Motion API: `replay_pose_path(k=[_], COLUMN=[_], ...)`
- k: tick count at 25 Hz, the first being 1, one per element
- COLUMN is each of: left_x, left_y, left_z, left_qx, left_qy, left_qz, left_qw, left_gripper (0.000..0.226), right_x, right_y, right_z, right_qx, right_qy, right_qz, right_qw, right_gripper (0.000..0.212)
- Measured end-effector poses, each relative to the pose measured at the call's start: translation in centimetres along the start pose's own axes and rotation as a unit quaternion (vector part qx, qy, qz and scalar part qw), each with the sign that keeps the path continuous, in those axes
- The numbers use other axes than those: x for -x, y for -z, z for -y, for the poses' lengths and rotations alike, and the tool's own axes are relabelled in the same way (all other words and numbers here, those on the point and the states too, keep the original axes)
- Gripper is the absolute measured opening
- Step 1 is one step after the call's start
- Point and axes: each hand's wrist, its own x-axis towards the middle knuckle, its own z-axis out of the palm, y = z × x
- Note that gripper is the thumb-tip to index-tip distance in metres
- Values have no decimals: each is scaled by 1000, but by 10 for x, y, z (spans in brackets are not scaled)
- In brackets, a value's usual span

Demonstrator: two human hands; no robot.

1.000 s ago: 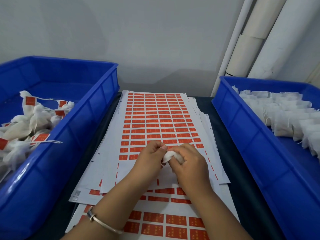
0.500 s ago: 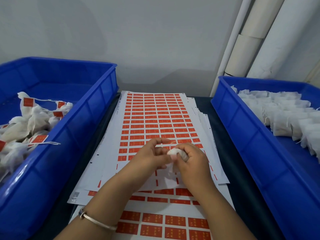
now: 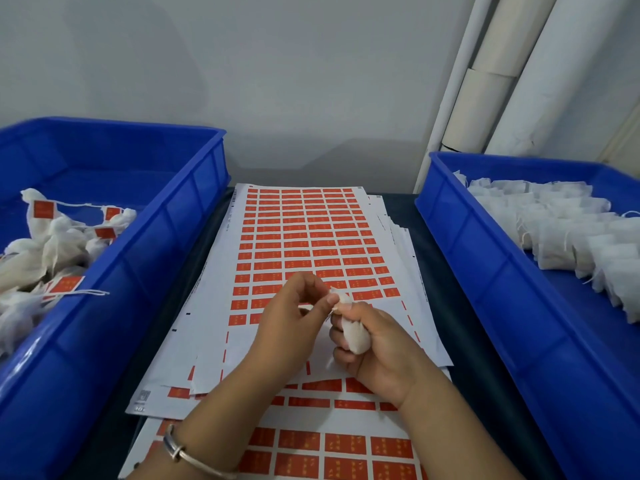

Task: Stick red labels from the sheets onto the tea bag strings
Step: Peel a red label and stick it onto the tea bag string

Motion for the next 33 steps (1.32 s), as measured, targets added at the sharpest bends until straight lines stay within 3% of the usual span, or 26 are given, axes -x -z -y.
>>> replay_pose_path(k=[2,4,8,12,17,20,24,30,33], left_x=[2,4,4,-2,-3,-1,-4,-16,-14], left_y=[2,6,7,11,13,12,16,36,43], left_z=[-2,-3,-4,-1,-1,-1,-1,-3,-11], left_qx=[-57,-57,-71,-69,-76,-179,-273,-330,-341], left_qy=[-67,-91,-100,-70,-34,-54,-79,-48,-101], left_qz=[-29,-3,45,23,38,70,14,-80,-48], left_qw=[996,994,991,995,996,980,959,939,933], left_gripper=[30,36,25,14,17,18,13,15,18], right_x=[-1,-2,0,-1,-1,-2,-4,-2,6], right_y=[1,0,3,2,1,3,4,0,1], right_z=[0,1,4,3,2,0,-1,1,6], right_qx=[-12,-24,-3,36,69,91,111,150,232], right_qy=[9,22,36,46,57,62,55,61,68], right_qz=[-9,-22,-43,-57,-53,-74,-91,-41,49], right_qw=[1000,999,998,997,995,991,988,986,969], right_gripper=[8,6,15,23,14,11,9,31,31])
